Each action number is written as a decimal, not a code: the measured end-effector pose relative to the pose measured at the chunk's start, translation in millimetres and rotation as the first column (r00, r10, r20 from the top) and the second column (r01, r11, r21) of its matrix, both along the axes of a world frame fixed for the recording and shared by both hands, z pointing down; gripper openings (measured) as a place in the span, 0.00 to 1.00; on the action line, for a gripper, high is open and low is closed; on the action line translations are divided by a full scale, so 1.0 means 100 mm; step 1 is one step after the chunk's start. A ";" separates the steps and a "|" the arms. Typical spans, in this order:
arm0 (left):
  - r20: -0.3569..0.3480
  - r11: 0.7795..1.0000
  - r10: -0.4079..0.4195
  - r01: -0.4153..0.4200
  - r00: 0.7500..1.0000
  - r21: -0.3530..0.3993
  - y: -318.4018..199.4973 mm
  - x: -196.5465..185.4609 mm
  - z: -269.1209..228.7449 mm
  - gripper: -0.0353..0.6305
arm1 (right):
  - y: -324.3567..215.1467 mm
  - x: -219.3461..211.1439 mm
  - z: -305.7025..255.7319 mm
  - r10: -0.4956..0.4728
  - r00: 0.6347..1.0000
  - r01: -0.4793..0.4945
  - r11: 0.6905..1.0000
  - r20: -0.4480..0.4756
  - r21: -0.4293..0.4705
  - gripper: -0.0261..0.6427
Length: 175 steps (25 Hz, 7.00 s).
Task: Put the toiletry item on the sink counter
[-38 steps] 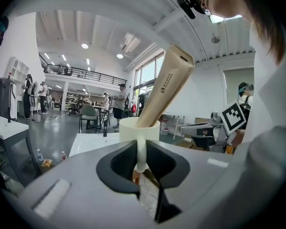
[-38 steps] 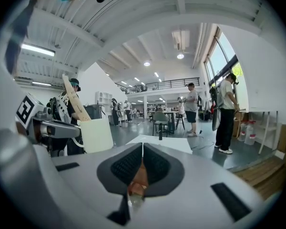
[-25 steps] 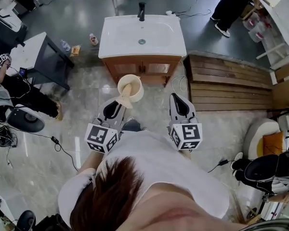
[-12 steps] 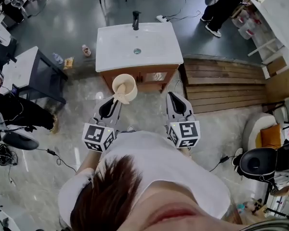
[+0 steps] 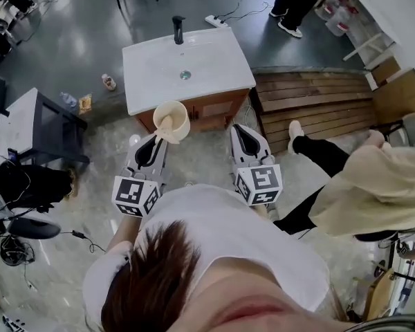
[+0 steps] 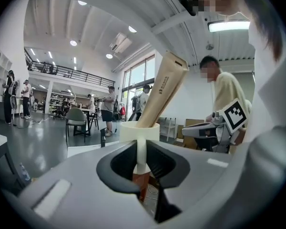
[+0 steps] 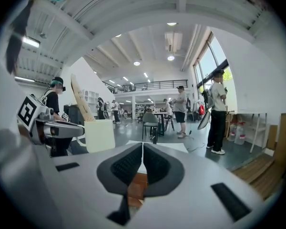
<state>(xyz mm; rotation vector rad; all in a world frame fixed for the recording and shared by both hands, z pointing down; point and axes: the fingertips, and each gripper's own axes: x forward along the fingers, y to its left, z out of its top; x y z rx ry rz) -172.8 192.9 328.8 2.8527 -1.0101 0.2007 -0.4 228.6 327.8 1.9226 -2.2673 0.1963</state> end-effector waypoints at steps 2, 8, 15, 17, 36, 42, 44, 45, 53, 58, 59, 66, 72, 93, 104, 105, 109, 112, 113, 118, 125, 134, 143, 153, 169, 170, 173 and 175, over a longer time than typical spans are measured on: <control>-0.005 1.000 0.005 -0.005 1.000 -0.003 -0.09 -0.01 0.00 0.13 | -0.08 -0.03 0.01 0.003 1.000 -0.003 1.000 0.001 0.000 0.06; -0.017 1.000 -0.018 0.017 1.000 -0.006 -0.30 -0.11 0.01 0.13 | -0.29 -0.09 0.00 0.005 1.000 -0.005 1.000 0.001 -0.003 0.06; -0.018 0.997 -0.082 0.082 0.996 -0.008 -0.44 -0.18 0.00 0.13 | -0.57 -0.12 -0.02 -0.054 0.999 0.054 0.999 -0.006 -0.004 0.06; -0.019 0.994 -0.108 0.108 0.994 -0.001 -0.51 -0.20 -0.01 0.13 | -0.69 -0.14 -0.02 -0.081 0.997 0.081 0.997 -0.007 -0.001 0.06; -0.033 0.963 -0.270 0.270 0.962 0.001 -1.37 0.46 -0.02 0.13 | -1.83 0.63 -0.04 -0.217 0.976 0.218 0.976 -0.022 0.007 0.06; -0.039 0.965 -0.263 0.263 0.964 0.001 -1.62 0.86 -0.03 0.13 | -2.06 1.03 -0.02 -0.210 0.978 0.210 0.978 -0.008 0.009 0.06; -0.036 0.965 -0.260 0.261 0.965 0.001 -1.68 0.97 -0.02 0.13 | -2.11 1.12 0.03 -0.215 0.977 0.215 0.977 -0.003 0.000 0.06; -0.038 0.966 -0.260 0.260 0.965 -0.001 -1.70 1.01 -0.01 0.13 | -2.13 1.17 0.06 -0.216 0.976 0.216 0.976 -0.002 -0.007 0.06; -0.036 0.962 -0.274 0.274 0.961 -0.005 -1.84 1.17 -0.01 0.13 | -2.25 1.40 0.20 -0.216 0.976 0.216 0.975 0.016 -0.039 0.06; -0.046 0.955 -0.294 0.295 0.955 0.019 -1.91 1.16 -0.08 0.13 | -2.30 1.43 0.20 -0.221 0.975 0.222 0.974 0.022 -0.049 0.06; -0.044 0.955 -0.296 0.297 0.954 0.025 -1.90 1.18 -0.08 0.13 | -2.28 1.45 0.21 -0.221 0.975 0.222 0.974 0.023 -0.047 0.06; -0.034 0.955 -0.290 0.292 0.956 0.047 -1.99 1.15 -0.17 0.13 | -2.35 1.45 0.19 -0.210 0.977 0.211 0.977 0.034 -0.037 0.06; -0.038 0.953 -0.297 0.299 0.954 0.059 -2.12 1.06 -0.17 0.13 | -2.43 1.40 0.30 -0.200 0.979 0.202 0.978 0.045 -0.046 0.06; -0.039 0.945 -0.310 0.312 0.950 0.103 -3.51 0.15 -0.35 0.13 | -3.61 0.75 0.22 -0.144 0.989 0.146 0.987 0.026 -0.063 0.06; -0.040 0.962 -0.259 0.262 0.965 0.076 -3.96 0.07 -0.30 0.13 | -3.90 0.67 0.30 -0.067 0.997 0.070 0.993 0.036 -0.091 0.06; -0.037 0.963 -0.260 0.262 0.965 0.071 -3.99 0.05 -0.28 0.13 | -3.91 0.66 0.32 -0.063 0.997 0.067 0.993 0.041 -0.095 0.06; -0.029 0.958 -0.278 0.279 0.960 0.061 -4.05 0.01 -0.23 0.13 | -3.98 0.67 0.40 -0.063 0.997 0.069 0.991 0.049 -0.114 0.06; -0.025 0.951 -0.303 0.304 0.953 0.061 -4.08 -0.01 -0.23 0.13 | -4.07 0.69 0.40 -0.075 0.996 0.080 0.990 0.051 -0.113 0.06; -0.024 0.948 -0.313 0.313 0.950 0.059 -4.09 -0.03 -0.23 0.13 | -4.10 0.70 0.40 -0.080 0.995 0.085 0.990 0.052 -0.110 0.06; -0.028 0.932 -0.357 0.358 0.934 0.057 -4.08 0.03 -0.26 0.13 | -4.17 0.79 0.37 -0.119 0.992 0.124 0.986 0.049 -0.112 0.06; -0.035 0.921 -0.384 0.386 0.923 0.056 -4.03 0.07 -0.27 0.13 | -4.23 0.91 0.33 -0.134 0.991 0.137 0.985 0.029 -0.108 0.06; -0.035 0.917 -0.392 0.393 0.919 0.067 -4.02 0.26 -0.32 0.13 | -4.24 1.11 0.33 -0.138 0.990 0.141 0.984 0.036 -0.105 0.06; -0.049 0.924 -0.373 0.375 0.927 0.073 -4.06 0.40 -0.37 0.13 | -4.24 1.25 0.29 -0.122 0.992 0.124 0.988 0.027 -0.096 0.06; -0.062 0.927 -0.359 0.363 0.931 0.094 -4.17 0.47 -0.46 0.13 | -4.25 1.33 0.23 -0.102 0.994 0.104 0.991 0.026 -0.083 0.06; -0.059 0.934 -0.343 0.347 0.938 0.086 -4.15 0.49 -0.48 0.13 | -4.18 1.33 0.20 -0.085 0.996 0.087 0.992 0.029 -0.089 0.06; -0.059 0.934 -0.342 0.346 0.938 0.084 -4.15 0.49 -0.47 0.13 | -4.18 1.34 0.21 -0.083 0.996 0.085 0.992 0.029 -0.090 0.06; -0.057 0.936 -0.338 0.342 0.939 0.082 -4.16 0.48 -0.45 0.13 | -4.17 1.34 0.23 -0.075 0.997 0.077 0.993 0.027 -0.094 0.06; -0.055 0.937 -0.335 0.339 0.941 0.083 -4.16 0.46 -0.45 0.13 | -4.17 1.33 0.24 -0.071 0.997 0.073 0.993 0.027 -0.096 0.06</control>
